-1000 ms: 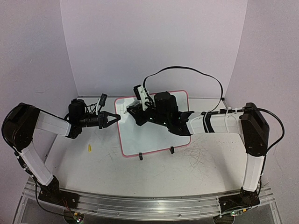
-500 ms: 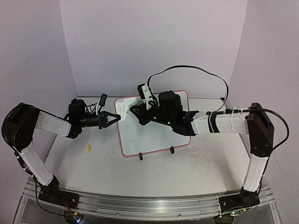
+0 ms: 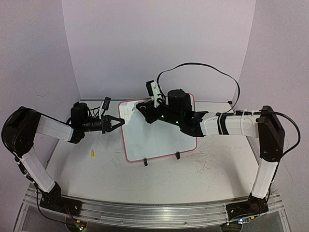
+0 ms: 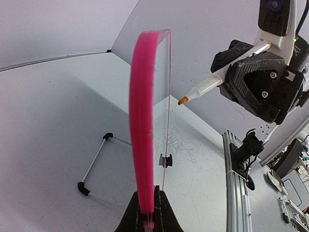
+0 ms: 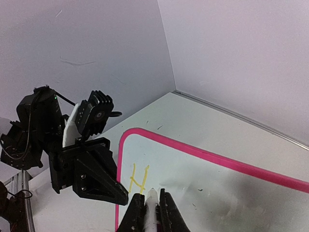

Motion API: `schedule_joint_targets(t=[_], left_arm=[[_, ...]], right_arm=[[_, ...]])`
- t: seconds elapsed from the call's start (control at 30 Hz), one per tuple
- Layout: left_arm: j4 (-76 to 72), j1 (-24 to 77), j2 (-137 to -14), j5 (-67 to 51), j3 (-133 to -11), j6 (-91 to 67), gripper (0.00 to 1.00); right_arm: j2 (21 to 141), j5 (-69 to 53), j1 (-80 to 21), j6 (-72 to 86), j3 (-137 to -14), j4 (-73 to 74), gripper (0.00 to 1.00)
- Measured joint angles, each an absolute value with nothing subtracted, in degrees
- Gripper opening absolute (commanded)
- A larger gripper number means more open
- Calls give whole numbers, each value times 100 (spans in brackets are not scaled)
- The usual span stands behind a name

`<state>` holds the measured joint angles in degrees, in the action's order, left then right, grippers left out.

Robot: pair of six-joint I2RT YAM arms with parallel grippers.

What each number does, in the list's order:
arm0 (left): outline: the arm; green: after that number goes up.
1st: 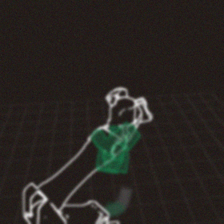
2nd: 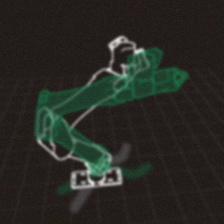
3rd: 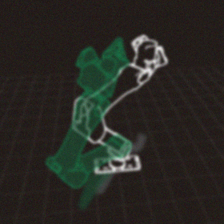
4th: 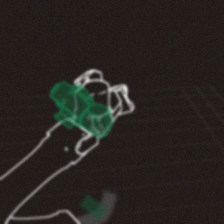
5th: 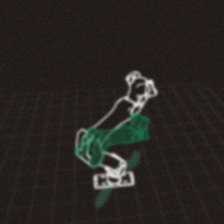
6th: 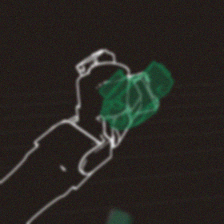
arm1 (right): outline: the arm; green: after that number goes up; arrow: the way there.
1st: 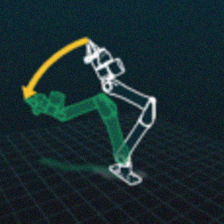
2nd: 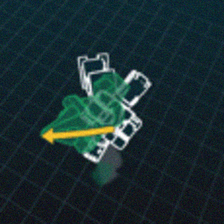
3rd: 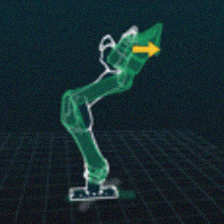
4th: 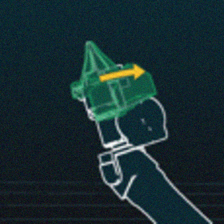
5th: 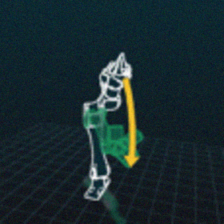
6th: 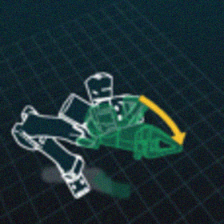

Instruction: Write a sentence on the whiteboard

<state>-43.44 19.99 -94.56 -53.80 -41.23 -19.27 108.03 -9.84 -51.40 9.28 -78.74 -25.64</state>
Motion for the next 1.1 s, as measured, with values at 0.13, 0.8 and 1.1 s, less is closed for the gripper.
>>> schedule_joint_targets(t=[0.13, 0.8, 1.1], left_arm=[[-4344, 1999, -9456, -5380, -4123, -1927, 0], [-4341, 1999, -9456, -5378, -4123, -1926, 0], [-4340, 1999, -9456, -5380, -4123, -1925, 0]], right_arm=[[10839, -996, -5140, 928, -7919, -2574, 0], [11052, -995, -5142, 928, -8022, -2568, 0], [11069, -993, -5146, 928, -8036, -2561, 0]])
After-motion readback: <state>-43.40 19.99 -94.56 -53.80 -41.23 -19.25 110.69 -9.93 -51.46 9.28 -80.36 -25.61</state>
